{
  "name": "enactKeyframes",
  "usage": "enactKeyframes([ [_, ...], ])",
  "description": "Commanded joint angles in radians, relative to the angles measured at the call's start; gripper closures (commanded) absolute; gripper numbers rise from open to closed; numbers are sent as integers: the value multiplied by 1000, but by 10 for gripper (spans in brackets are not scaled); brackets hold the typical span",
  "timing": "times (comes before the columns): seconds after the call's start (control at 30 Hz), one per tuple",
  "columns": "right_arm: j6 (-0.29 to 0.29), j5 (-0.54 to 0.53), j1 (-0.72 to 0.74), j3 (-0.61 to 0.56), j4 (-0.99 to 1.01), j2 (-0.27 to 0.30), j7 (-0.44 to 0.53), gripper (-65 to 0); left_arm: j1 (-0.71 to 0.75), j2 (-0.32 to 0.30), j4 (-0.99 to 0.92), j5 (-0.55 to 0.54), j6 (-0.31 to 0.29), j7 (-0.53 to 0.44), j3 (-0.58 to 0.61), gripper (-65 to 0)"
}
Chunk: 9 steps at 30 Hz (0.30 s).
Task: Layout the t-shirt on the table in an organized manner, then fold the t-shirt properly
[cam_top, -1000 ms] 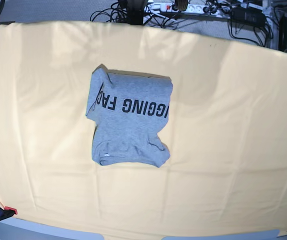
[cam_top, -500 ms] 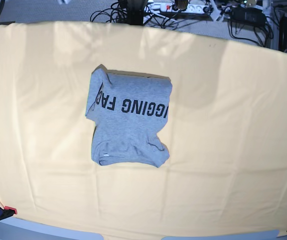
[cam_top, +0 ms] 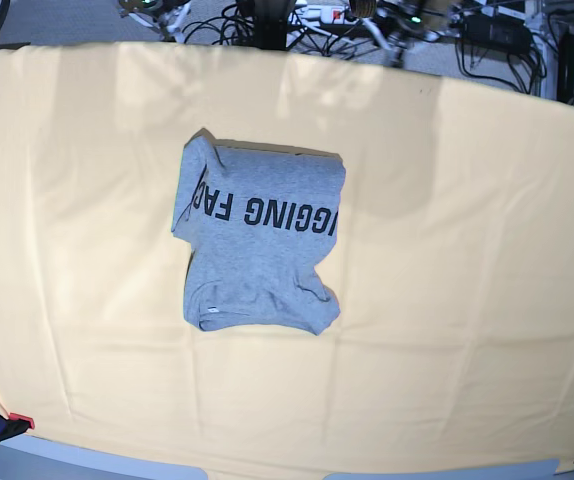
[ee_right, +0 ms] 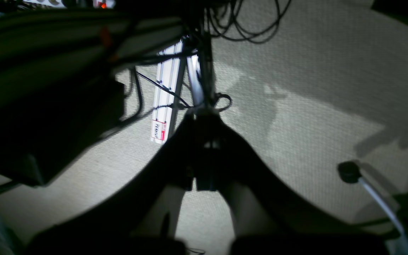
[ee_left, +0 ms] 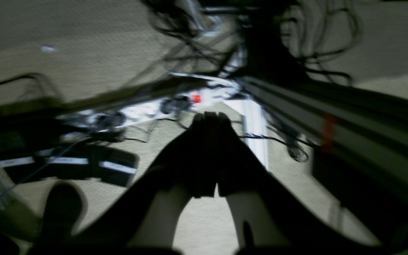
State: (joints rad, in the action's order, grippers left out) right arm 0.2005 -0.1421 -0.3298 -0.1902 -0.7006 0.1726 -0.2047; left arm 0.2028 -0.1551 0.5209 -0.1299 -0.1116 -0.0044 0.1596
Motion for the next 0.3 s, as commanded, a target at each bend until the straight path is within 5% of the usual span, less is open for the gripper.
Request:
enactKeyframes([
  [0.0,11,8,-3,0,-3,-2,3,0,-1,-13,4,-27,18,-10,14,0],
  [0.27,6,69,-3,0,-3,-51,7,0,-1,24,4,-63,-8,5,50,0],
])
